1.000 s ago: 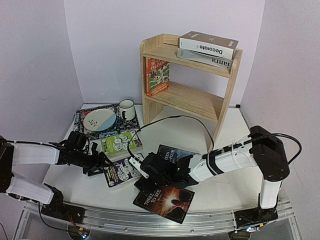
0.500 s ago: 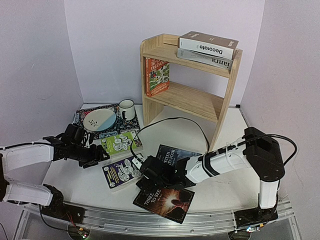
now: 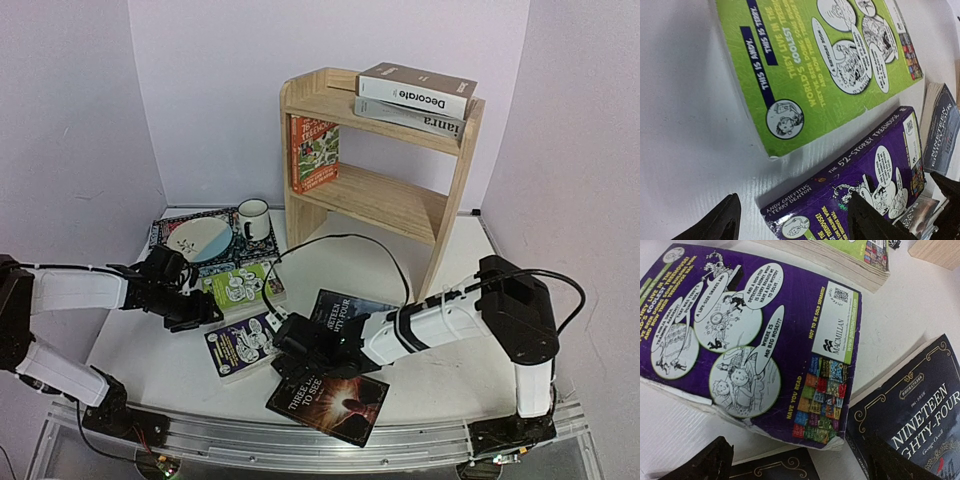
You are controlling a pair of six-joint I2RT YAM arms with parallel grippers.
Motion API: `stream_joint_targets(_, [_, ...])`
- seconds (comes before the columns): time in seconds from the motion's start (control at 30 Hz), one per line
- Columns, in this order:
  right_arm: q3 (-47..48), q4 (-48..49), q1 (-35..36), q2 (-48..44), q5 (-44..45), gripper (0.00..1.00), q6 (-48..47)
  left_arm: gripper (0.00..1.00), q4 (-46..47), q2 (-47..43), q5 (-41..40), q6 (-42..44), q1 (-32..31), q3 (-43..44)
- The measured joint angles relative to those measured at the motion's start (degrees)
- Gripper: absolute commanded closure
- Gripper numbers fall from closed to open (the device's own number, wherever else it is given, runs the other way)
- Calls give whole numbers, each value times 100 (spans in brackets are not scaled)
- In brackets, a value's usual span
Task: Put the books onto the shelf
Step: Adjust the book at the center of the board.
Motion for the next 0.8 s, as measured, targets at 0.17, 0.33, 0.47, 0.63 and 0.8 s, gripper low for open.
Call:
stream_joint_targets(0.17, [124, -133, 0, 179, 278, 7, 28, 26, 243, 353, 609, 81, 0, -20])
stream_joint_targets(0.33, [378, -334, -7, 331, 473, 7, -27, 26, 417, 402, 1019, 65, 26, -193])
stream_joint_targets(0.47, [586, -477, -17, 455, 560, 7, -94, 26, 455, 145, 1422, -29, 44, -463])
stream_joint_targets(0.63, [675, -630, -111, 478, 671, 6, -242, 28, 407, -423, 1997, -225, 31, -896])
stream_joint_targets(0.8, [685, -675, -149, 476, 776, 6, -343, 29, 344, -868, 2359, -406, 23, -1053])
